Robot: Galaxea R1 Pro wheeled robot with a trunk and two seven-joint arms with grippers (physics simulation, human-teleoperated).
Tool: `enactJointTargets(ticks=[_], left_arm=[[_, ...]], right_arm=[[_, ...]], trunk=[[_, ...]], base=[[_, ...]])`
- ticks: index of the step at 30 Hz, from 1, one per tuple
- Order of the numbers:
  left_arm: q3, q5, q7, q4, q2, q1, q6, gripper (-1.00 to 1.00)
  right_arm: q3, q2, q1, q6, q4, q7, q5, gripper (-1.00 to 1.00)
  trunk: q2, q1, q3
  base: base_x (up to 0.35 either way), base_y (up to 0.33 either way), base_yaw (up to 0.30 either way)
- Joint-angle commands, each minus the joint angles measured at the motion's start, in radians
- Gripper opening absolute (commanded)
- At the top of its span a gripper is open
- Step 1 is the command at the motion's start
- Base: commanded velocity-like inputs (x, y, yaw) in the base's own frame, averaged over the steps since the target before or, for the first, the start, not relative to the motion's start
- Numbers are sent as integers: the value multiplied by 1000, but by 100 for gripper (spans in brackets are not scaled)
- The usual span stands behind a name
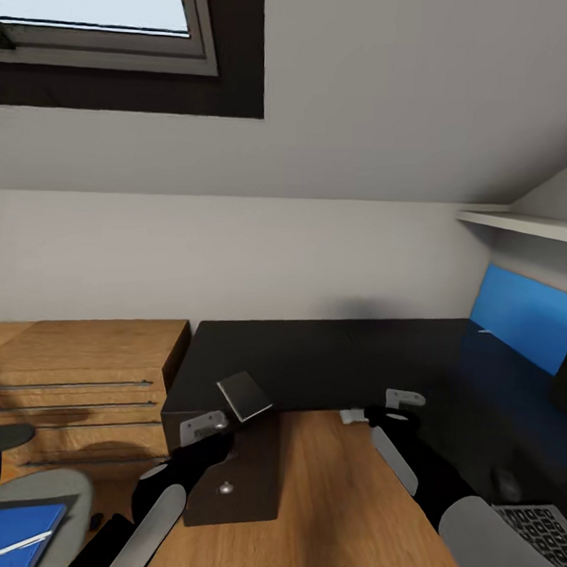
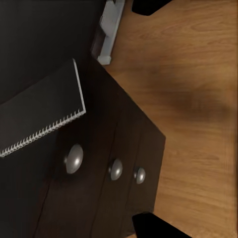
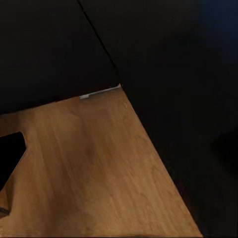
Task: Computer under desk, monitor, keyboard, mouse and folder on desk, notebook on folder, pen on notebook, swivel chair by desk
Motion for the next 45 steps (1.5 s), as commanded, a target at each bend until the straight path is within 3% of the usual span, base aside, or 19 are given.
enactJointTargets(ticks=[1,7,15,20,27,28,32,39,44,45], left_arm=[[-2,7,8,-1,1,-1,0,100],[-2,7,8,-1,1,-1,-1,100],[-4,6,9,-1,1,-1,-1,100],[-25,4,10,-1,1,-1,0,100],[-29,4,10,-1,1,-1,0,100],[-30,4,10,0,1,-1,1,100],[-30,4,10,0,1,-1,1,100],[-85,-4,12,-2,1,-1,-7,100],[-91,-5,13,-3,1,-1,-8,100],[-92,-5,13,-5,2,-1,-9,100]], right_arm=[[16,0,-1,5,-2,-12,-6,100],[65,9,-1,-15,-2,-52,-6,100],[75,9,2,-55,-3,-76,-7,100],[76,8,6,-61,-3,-78,-7,100],[80,10,7,-67,-12,-79,-7,100],[102,11,7,-82,-23,-79,-7,100],[107,10,7,-87,-26,-79,-7,100],[111,11,7,-129,-30,-107,-8,100],[114,11,8,-133,-30,-110,-9,100],[132,11,11,-135,-35,-112,-7,100]], trunk=[[-1,0,-2],[-1,0,-8],[-1,0,-10],[-1,0,-10],[-1,0,-10],[-1,0,-10],[-1,0,-10],[-1,0,-10],[-1,0,-10],[-1,0,-10]], base=[[-194,276,217],[-149,299,209],[-51,315,66],[-2,260,3],[-1,73,1],[0,5,0],[0,3,0],[0,0,137],[0,0,254],[0,0,263]])
